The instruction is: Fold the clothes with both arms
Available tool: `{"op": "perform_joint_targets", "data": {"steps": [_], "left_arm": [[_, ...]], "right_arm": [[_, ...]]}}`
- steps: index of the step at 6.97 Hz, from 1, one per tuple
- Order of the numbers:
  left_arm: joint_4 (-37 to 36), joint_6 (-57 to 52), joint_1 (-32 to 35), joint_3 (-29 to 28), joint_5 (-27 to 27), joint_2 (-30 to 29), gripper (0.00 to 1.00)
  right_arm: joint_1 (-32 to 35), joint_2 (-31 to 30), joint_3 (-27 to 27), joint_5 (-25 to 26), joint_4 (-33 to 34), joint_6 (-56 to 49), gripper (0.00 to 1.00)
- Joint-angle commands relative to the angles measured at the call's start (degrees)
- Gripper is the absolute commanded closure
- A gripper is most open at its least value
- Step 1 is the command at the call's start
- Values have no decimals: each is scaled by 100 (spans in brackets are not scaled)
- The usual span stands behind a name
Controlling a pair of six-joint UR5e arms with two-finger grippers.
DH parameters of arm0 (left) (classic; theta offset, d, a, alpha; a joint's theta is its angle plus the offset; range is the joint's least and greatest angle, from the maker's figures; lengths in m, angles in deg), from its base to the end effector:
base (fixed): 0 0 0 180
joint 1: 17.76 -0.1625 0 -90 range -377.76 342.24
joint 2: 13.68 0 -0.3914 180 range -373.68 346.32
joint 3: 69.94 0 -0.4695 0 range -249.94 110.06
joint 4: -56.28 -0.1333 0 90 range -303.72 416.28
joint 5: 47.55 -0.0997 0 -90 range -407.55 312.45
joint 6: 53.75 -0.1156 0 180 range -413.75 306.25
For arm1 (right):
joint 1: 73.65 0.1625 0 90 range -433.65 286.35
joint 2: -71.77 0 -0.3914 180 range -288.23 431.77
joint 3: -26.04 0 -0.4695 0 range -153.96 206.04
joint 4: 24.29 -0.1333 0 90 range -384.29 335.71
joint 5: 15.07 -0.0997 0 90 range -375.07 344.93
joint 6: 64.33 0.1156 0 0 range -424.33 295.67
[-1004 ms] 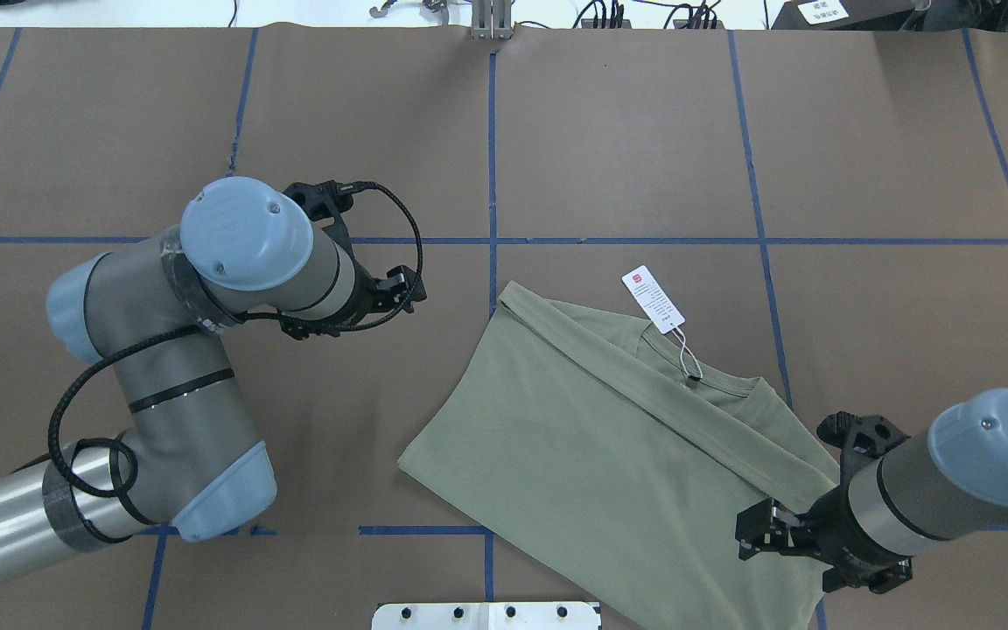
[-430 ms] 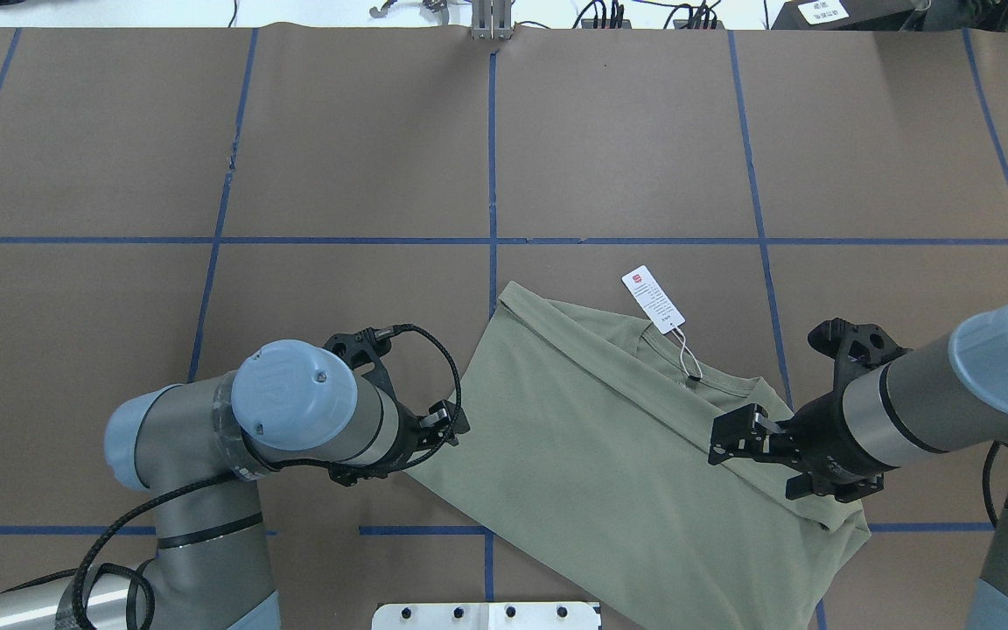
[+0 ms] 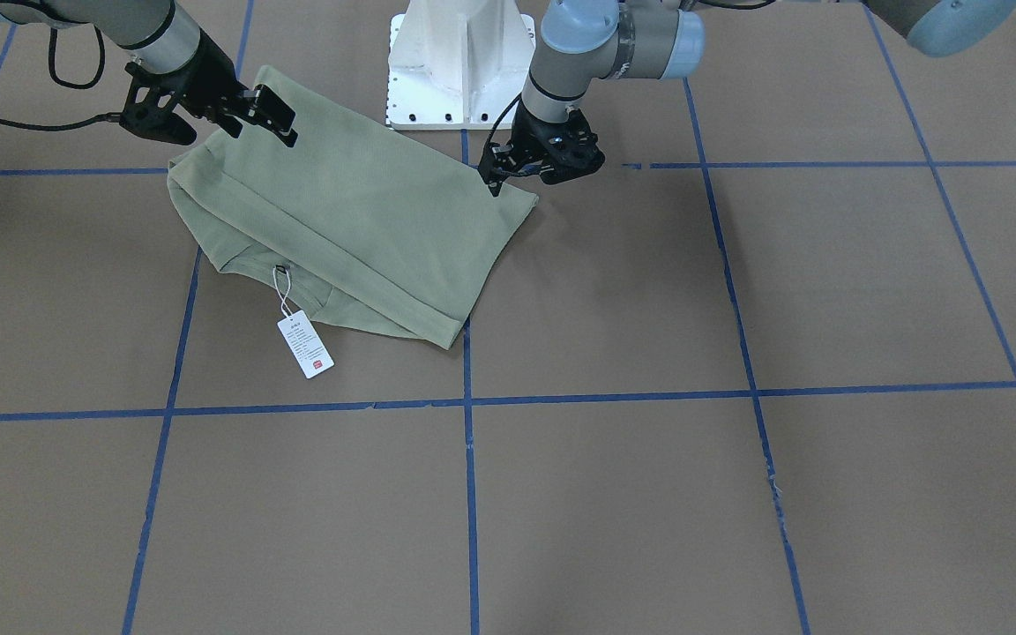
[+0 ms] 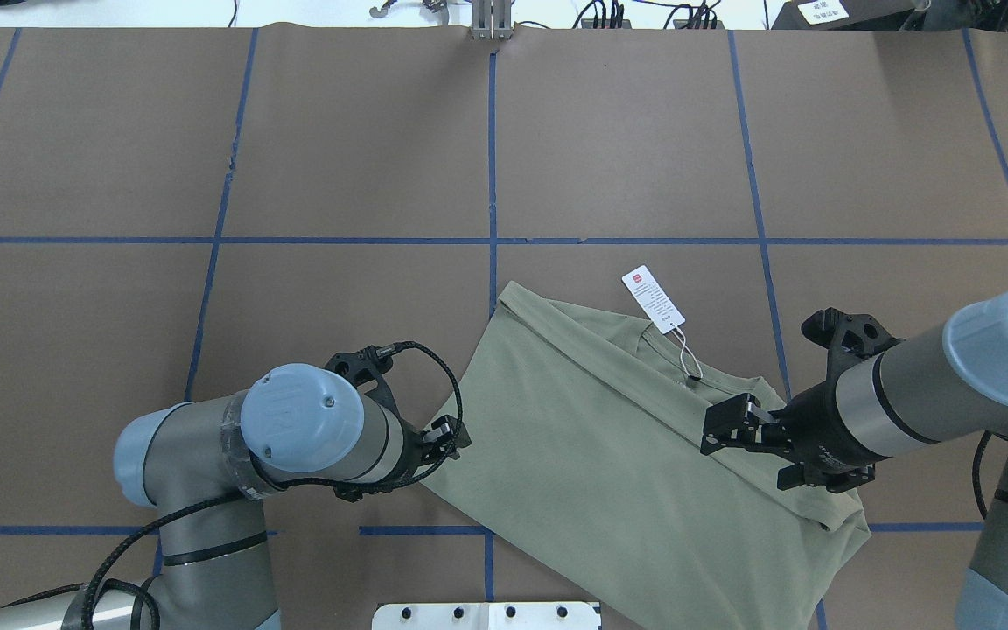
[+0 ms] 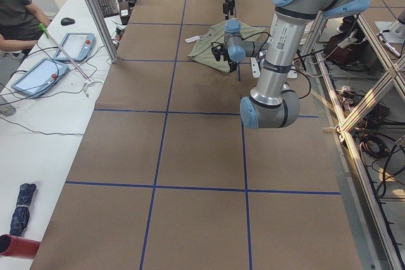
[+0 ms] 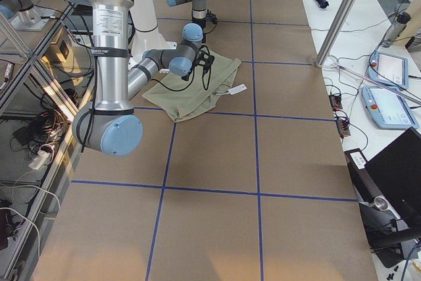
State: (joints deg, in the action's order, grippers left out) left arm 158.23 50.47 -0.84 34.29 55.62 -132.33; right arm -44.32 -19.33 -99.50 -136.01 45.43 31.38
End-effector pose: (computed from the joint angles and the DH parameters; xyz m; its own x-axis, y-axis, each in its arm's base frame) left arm 0.6205 -0.3006 0.1698 0.5083 -0.4046 -0.7602 0.2373 0.9144 -0.3280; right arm -0.4156 -0.3182 0.2642 0.4956 0.3764 0.7827 -0.1041 0.9205 -0.3767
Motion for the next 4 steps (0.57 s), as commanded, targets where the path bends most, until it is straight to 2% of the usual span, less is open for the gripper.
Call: {"op": "perform_joint_targets", "data": {"steps": [1, 2, 3, 4], "left_arm": [[27, -7, 5, -227, -156, -44, 12], [27, 10, 5, -263, -157, -53, 15], [27, 19, 5, -254, -166, -96, 32], [19, 2, 5, -246, -157, -88, 68]], "right_arm": [[3, 5, 11, 0, -2, 0, 0], [12, 5, 11, 0, -2, 0, 0], [21, -4, 11, 0, -2, 0, 0], [21, -4, 11, 0, -2, 0, 0]]}}
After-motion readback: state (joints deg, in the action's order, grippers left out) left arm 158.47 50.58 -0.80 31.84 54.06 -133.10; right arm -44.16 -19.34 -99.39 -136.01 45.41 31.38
